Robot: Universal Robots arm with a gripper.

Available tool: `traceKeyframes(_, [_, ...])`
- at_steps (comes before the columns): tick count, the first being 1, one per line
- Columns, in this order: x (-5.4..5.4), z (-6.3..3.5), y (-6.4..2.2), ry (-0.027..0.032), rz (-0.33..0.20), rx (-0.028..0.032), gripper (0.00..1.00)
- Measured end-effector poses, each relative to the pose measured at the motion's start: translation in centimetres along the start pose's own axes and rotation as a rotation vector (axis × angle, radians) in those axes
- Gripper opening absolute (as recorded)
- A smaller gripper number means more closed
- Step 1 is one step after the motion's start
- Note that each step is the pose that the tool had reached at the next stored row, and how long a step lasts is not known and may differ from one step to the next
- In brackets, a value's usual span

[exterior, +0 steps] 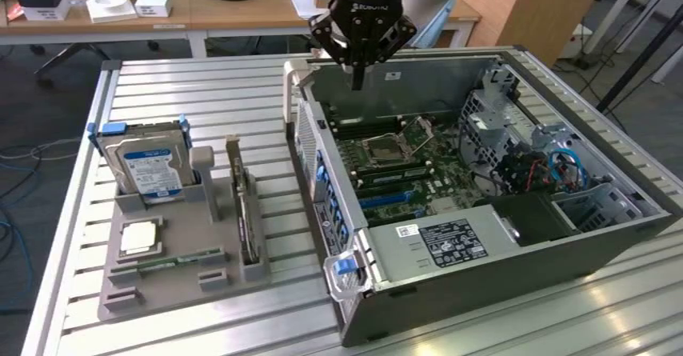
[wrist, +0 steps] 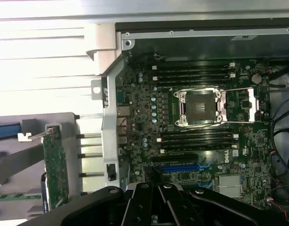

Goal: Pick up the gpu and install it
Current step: 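Reach for the gpu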

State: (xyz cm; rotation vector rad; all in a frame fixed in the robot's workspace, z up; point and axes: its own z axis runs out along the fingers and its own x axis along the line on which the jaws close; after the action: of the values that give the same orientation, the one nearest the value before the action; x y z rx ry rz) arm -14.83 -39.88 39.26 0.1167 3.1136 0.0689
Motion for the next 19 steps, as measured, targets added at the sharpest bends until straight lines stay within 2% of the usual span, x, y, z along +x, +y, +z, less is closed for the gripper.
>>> traceKeyframes(6, [1.6,0.01,-0.12,0.0,0.0,0.0001,0.1])
traceKeyframes(19, [3.9,0.15,-0.3,0.0027,0.0,0.0002,0.1])
